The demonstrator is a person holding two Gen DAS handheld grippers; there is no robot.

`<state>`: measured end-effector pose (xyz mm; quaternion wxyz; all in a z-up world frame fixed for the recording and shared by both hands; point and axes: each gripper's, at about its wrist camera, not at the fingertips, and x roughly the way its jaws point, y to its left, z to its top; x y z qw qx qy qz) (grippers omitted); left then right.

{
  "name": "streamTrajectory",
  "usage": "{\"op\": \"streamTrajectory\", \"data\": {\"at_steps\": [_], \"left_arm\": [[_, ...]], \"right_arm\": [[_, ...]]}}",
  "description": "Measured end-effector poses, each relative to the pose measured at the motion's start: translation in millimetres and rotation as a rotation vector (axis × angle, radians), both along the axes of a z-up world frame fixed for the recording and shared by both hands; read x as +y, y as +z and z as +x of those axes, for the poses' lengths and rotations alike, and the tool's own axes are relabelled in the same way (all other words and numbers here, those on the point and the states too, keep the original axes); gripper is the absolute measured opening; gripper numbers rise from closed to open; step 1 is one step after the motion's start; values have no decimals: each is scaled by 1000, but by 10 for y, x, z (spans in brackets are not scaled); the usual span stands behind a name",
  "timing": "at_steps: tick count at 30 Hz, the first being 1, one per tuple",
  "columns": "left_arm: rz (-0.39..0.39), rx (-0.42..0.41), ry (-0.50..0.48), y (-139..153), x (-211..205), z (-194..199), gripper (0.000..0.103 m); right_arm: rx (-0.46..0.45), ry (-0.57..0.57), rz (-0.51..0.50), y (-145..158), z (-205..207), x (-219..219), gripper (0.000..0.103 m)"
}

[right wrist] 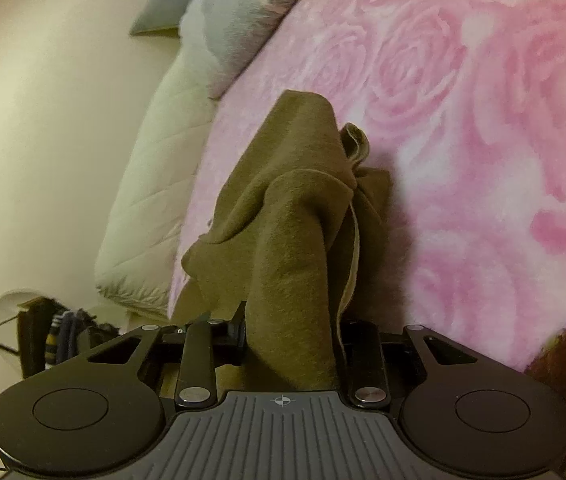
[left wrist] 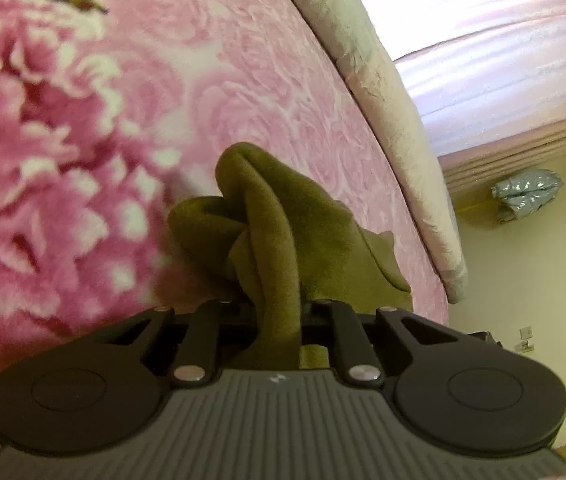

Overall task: Fold clothes
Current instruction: 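Lift the olive shirt with both grippers and carry it off the bed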

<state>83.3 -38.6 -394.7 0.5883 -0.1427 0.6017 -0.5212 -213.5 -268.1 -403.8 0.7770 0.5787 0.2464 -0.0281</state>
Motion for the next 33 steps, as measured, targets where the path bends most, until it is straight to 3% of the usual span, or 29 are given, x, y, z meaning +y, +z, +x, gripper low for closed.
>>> {"op": "streamTrajectory", "data": {"at_steps": [4,8,13,17,21,26,29,33], "left_arm": [[-3,2,-37,522,-171,-50,10],[-26,-1,-133,1267,-485,-214,10],[-74,2,-315,2213,-1121,-642,10],[-126,11,-512,2760,-1781,-1252,10],[-183,29,-708,3017,-2465,-2103,10],[-223,45,-889,3142,-3189,-3426,10],[-237,52,-934,3186,-3625,-4233,10],[-246,78,-945,3205,-4290,-5226,10]], "right_arm": [[21,-48,25,375,-69,-38,27],[7,-142,31,1056,-415,-59,27],[9,-323,12,2041,-1080,-10,27],[13,-527,-25,2720,-1826,122,27],[2,-746,-64,3108,-2678,303,27],[-4,-985,-86,3228,-3832,416,28],[-12,-1067,-100,3241,-4566,251,28],[4,-1114,-138,3387,-5647,-295,28]]}}
